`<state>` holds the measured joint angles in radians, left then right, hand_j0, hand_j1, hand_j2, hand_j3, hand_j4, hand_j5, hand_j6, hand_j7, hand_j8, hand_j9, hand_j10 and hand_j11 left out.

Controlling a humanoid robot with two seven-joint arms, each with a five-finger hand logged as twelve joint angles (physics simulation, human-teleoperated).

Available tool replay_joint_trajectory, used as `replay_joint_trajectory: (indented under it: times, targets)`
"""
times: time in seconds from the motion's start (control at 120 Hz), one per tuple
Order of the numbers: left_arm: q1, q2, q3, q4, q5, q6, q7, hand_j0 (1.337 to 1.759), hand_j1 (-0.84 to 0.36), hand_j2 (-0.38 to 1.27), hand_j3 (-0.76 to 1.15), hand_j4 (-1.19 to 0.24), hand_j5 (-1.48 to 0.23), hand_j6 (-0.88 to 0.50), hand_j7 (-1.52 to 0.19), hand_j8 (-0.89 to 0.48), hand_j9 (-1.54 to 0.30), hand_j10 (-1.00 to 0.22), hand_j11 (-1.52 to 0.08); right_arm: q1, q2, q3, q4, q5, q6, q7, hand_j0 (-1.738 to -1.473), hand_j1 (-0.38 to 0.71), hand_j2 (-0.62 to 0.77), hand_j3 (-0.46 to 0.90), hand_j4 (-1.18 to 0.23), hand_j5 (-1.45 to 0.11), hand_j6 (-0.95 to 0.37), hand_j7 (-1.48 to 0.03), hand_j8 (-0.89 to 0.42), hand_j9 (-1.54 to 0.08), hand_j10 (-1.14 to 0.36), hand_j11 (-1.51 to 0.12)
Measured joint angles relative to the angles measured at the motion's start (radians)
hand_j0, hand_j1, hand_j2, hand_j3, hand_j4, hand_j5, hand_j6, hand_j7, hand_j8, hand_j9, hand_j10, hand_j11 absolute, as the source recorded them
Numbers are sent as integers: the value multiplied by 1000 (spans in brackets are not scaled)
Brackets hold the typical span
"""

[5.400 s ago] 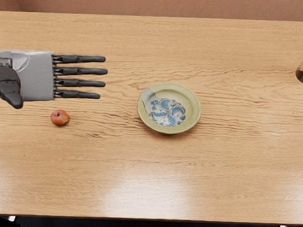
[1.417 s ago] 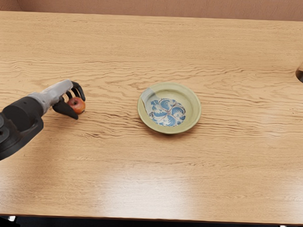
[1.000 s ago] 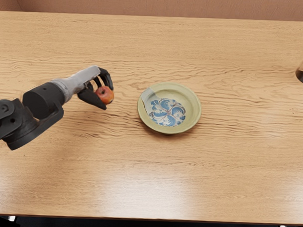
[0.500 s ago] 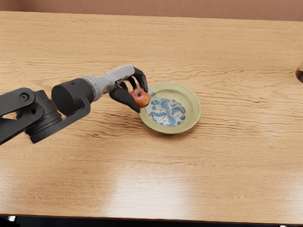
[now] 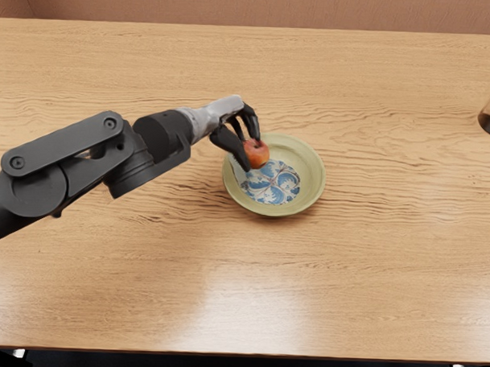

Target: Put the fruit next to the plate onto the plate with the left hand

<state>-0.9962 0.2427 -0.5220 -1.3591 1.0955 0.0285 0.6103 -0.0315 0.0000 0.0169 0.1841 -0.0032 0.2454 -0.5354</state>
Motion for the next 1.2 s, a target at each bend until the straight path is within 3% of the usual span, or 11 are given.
replay_joint_trajectory:
  times: [0.208, 0.292, 0.458, 0.542, 0.683, 0.842, 0.967, 1.083, 1.2]
  targets:
    - [-9, -14, 1, 46, 2, -11, 0, 1655, -491, 929, 0, -834, -1178, -521, -1151, -642, -1152, -865, -1155, 2, 0, 0, -1, 0, 0, 0, -1658, -349, 0, 0, 0, 0, 1, 0, 1, 0, 0, 0]
    - [-23, -36, -2, 49, 2, -15, 0, 1655, -480, 896, 0, -814, -1128, -573, -1109, -653, -1112, -834, -1114, 2, 0, 0, -1, 0, 0, 0, -1658, -349, 0, 0, 0, 0, 1, 0, 1, 0, 0, 0]
    - [-36, -53, -15, 46, -3, -11, 0, 1656, -311, 448, 0, -606, -818, -499, -810, -535, -811, -615, -813, 2, 0, 0, -4, 1, 0, 0, -1658, -349, 0, 0, 0, 0, 0, 0, 0, 0, 0, 0]
    - [-29, -24, -50, 32, -33, -13, 1, 1657, -124, 304, 0, -432, -582, -361, -576, -384, -577, -438, -578, 2, 0, 0, -4, 1, 0, 0, -1658, -349, 0, 0, 0, 0, 0, 0, 0, 0, 0, 0]
    - [-37, 210, -130, -84, -459, -172, 1, 1658, 104, 155, 0, -224, -301, -189, -298, -201, -298, -227, -298, 0, 0, 0, -3, 1, 0, 0, -1658, -349, 0, 0, 0, 0, 0, 0, 0, 0, 0, 0]
    - [-12, 645, -87, -241, -937, -425, 1, 1658, 228, 74, 0, -112, -148, -96, -147, -102, -147, -113, -147, -21, 0, 1, 0, 1, 3, 0, -1658, -349, 0, 0, 0, 0, 1, 0, 1, 0, 0, 0]
    - [85, 829, -47, -299, -1318, -575, 1, 1658, 277, 42, 0, -69, -89, -61, -88, -64, -88, -70, -88, -32, 0, 1, 2, 1, 6, 1, -1658, -349, 0, 0, 0, 0, 1, 0, 0, 0, 0, 0]
    - [101, 962, -35, -324, -1669, -619, 1, 1658, 302, 25, 0, -43, -57, -39, -57, -40, -57, -44, -57, -38, 0, 0, 3, 0, 8, 1, -1658, -349, 0, 0, 0, 0, 1, 0, 0, 0, 0, 0]
    - [141, 1072, -31, -348, -1867, -633, 1, 1658, 315, 14, 0, -26, -39, -23, -39, -25, -39, -28, -39, -40, 0, 0, 3, 0, 9, 1, -1658, -349, 0, 0, 0, 0, 0, 0, 0, 0, 0, 0]
